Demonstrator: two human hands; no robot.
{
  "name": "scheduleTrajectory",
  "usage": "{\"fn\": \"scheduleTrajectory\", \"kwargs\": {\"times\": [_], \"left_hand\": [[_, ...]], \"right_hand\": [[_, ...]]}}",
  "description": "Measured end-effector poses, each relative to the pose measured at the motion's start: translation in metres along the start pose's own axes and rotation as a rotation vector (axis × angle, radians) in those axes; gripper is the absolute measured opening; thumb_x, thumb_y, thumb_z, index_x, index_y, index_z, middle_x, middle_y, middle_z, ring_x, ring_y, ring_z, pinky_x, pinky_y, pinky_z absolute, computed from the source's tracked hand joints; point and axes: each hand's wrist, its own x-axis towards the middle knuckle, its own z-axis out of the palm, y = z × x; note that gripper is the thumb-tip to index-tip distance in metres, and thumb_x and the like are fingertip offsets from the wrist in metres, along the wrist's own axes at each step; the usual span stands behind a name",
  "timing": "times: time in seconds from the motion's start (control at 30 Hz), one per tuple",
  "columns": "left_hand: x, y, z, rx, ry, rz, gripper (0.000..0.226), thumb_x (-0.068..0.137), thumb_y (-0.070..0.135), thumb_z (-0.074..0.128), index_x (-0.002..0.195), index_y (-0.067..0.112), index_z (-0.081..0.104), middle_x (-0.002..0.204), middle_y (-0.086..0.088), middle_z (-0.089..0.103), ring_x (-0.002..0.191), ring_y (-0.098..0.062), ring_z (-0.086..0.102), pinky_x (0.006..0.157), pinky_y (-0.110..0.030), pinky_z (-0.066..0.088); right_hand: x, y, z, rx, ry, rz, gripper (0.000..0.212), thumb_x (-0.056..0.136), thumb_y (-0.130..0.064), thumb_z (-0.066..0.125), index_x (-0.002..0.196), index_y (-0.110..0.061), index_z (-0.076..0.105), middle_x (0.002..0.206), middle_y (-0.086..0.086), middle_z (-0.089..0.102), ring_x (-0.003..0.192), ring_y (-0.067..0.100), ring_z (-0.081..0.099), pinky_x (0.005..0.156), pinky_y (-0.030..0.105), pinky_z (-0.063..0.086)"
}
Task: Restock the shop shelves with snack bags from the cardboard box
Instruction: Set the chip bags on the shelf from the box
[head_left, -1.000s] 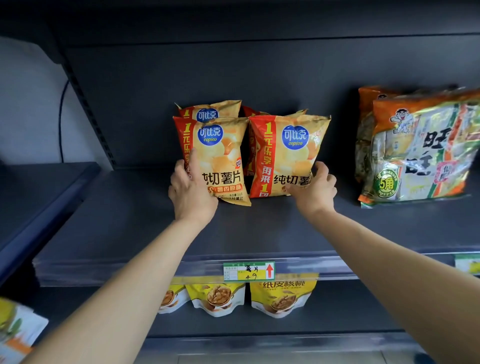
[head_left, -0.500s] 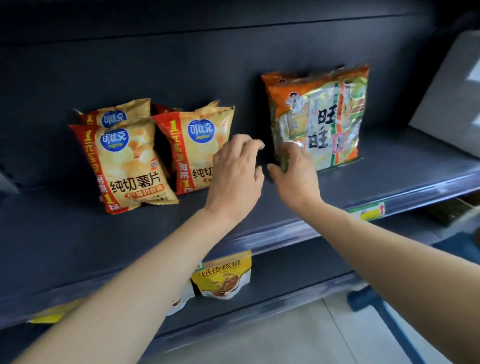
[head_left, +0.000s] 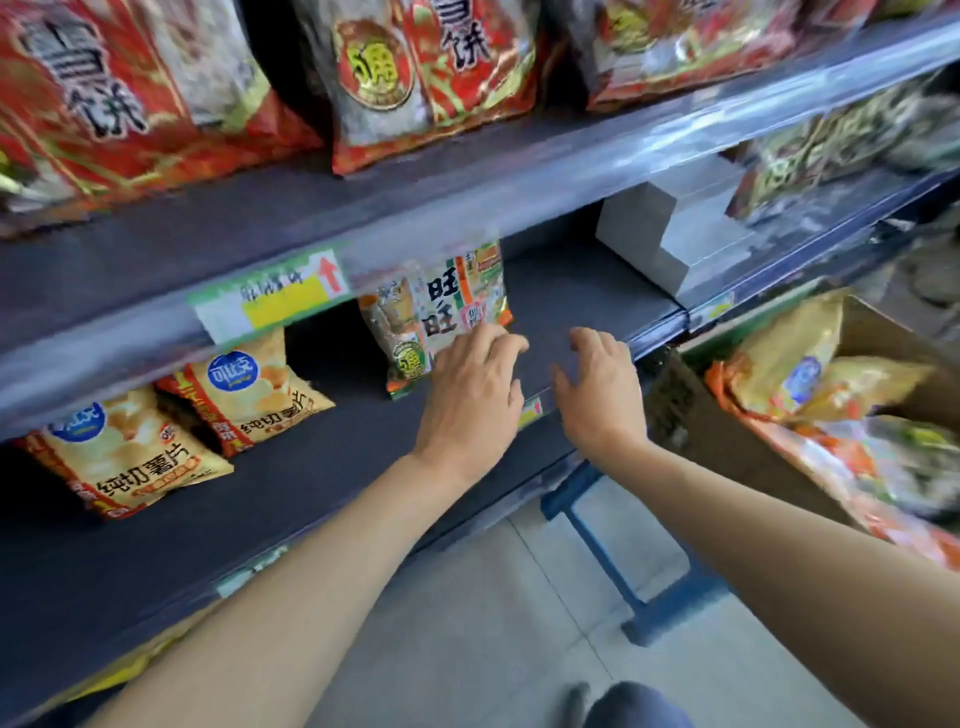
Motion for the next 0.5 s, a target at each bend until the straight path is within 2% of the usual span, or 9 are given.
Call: {"fn": "scheduleTrajectory", "kwargs": {"times": [0.1,0.27,0.3,0.4,0.5], "left_hand": [[0.017,0.05,-0.02,-0.011,-0.072,0.059,0.032,0.074,0.005,0.062,0.106,0.006,0.062,0.105,-0.011,0.059,0.099,-0.031,0.059,0.085,-0.043,0.048],[0.053,0.141,-0.046,-0.03,-0.191,0.193,0.029,0.066,0.002,0.06,0.094,0.009,0.065,0.092,-0.009,0.061,0.081,-0.03,0.063,0.071,-0.038,0.049],[0.06,0.157,-0.049,-0.021,-0.225,0.218,0.028,0.07,0.001,0.06,0.096,0.009,0.064,0.094,-0.009,0.061,0.083,-0.03,0.062,0.074,-0.038,0.048],[0.08,0.197,-0.043,-0.003,-0.355,0.213,0.03,0.089,0.006,0.051,0.118,0.011,0.056,0.116,-0.008,0.053,0.106,-0.028,0.052,0.092,-0.039,0.037],[0.096,0.226,-0.019,0.043,-0.474,0.132,0.035,0.093,0.015,0.049,0.128,0.015,0.047,0.127,-0.004,0.045,0.117,-0.023,0.045,0.099,-0.037,0.033]], "right_hand": [[-0.011,0.009,-0.068,-0.027,0.011,0.046,0.039,0.092,-0.018,0.056,0.129,-0.007,0.049,0.127,0.012,0.053,0.12,0.031,0.043,0.099,0.037,0.034],[-0.028,0.046,-0.184,-0.159,-0.013,0.188,0.036,0.091,-0.019,0.055,0.126,-0.01,0.053,0.126,0.011,0.055,0.119,0.03,0.044,0.1,0.038,0.033],[-0.031,0.056,-0.202,-0.196,-0.042,0.212,0.036,0.091,-0.02,0.054,0.126,-0.01,0.053,0.126,0.011,0.055,0.118,0.03,0.044,0.099,0.039,0.035],[-0.03,0.088,-0.241,-0.272,-0.115,0.261,0.038,0.093,-0.022,0.054,0.129,-0.013,0.05,0.129,0.009,0.054,0.12,0.028,0.044,0.099,0.04,0.038],[-0.026,0.122,-0.264,-0.275,-0.162,0.315,0.04,0.092,-0.024,0.056,0.13,-0.014,0.05,0.13,0.008,0.054,0.122,0.028,0.044,0.1,0.04,0.04]]}}
